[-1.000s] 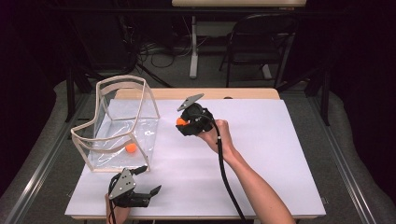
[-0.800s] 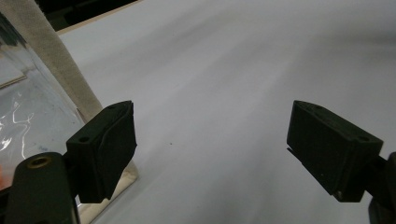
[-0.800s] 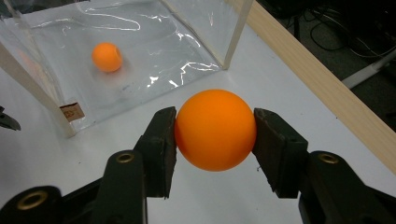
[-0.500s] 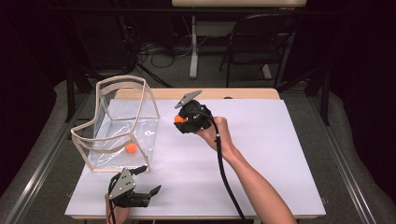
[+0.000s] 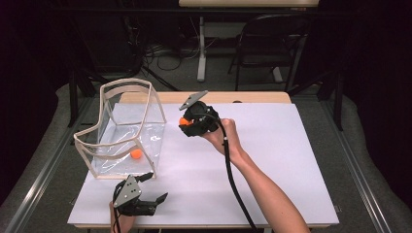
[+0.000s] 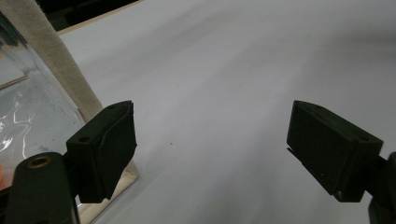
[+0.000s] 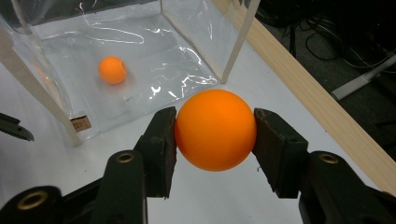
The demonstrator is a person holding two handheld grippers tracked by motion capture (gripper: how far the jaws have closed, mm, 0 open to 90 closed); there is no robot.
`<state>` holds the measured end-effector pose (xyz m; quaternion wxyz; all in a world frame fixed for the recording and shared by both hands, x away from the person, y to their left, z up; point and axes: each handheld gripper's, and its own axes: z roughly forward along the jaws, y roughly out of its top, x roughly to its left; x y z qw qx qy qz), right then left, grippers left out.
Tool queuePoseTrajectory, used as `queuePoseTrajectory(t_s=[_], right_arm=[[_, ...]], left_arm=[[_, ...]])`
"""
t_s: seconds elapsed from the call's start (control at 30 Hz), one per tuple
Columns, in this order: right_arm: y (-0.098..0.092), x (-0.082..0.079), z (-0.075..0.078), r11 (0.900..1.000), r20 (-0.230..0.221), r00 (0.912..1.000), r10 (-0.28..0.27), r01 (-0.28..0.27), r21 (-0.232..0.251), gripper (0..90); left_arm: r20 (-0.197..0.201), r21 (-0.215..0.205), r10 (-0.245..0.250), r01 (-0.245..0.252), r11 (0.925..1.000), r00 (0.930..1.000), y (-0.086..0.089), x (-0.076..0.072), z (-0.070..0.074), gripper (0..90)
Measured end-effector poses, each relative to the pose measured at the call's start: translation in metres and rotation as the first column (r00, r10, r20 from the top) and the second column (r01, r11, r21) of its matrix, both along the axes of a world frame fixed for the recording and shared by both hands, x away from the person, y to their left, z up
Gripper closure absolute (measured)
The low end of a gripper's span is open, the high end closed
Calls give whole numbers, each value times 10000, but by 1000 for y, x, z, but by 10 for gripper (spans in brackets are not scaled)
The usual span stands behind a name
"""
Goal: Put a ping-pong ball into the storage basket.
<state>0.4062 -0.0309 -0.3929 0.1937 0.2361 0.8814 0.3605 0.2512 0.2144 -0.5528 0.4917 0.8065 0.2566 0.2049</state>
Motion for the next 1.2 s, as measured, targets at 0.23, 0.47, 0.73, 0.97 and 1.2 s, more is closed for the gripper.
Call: queuePoseTrajectory(t_s=[0.23,0.47,0.73,0.97,1.2], right_arm=[[3,0,4,10000,42,10000,46,-46,2,510],[7,-1,9,9999,90,9999,113,-113,21,510],[11,-1,14,9998,161,9997,172,-173,41,510],[15,-1,17,9997,189,9995,247,-248,47,510],[19,0,21,9996,243,9993,282,-282,-4,510]], left_arm=[[7,10,-12,12,10000,10000,0,0,0,158],[2,-6,-11,11,10000,10000,0,0,0,157],[-7,-14,-9,9,10000,10000,0,0,0,157],[6,-10,-7,7,10000,10000,0,0,0,157],[24,-30,17,-17,10000,10000,0,0,0,157]])
